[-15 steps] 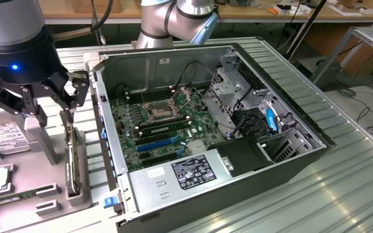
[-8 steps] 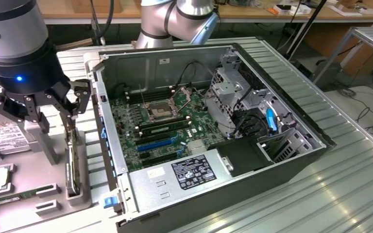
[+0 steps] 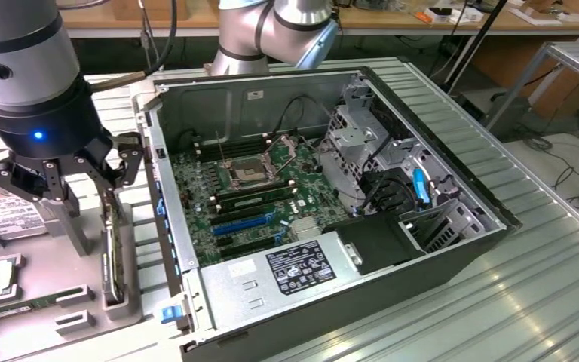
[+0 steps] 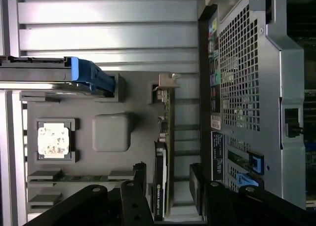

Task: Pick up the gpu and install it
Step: 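Pick up the gpu and move the gpu toward the slot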

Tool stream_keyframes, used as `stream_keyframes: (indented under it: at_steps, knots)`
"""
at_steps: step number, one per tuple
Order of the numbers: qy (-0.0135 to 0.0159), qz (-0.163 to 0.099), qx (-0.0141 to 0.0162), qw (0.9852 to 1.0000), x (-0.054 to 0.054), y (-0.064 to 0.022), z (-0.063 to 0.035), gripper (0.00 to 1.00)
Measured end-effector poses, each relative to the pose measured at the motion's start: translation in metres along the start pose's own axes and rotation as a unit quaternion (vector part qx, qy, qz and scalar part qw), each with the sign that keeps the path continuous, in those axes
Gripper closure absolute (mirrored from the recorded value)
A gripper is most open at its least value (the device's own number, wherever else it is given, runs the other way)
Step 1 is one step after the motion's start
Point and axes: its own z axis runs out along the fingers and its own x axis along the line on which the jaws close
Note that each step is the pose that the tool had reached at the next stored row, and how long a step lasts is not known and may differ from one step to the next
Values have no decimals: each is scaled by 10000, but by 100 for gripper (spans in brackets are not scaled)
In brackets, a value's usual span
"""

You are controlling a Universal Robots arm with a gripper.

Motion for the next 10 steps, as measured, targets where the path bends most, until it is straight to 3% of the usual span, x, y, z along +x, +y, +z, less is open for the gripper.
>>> stream_keyframes:
  at_steps: [10]
  knots:
    - [0,-2,0,10000,7,-116,156,52]
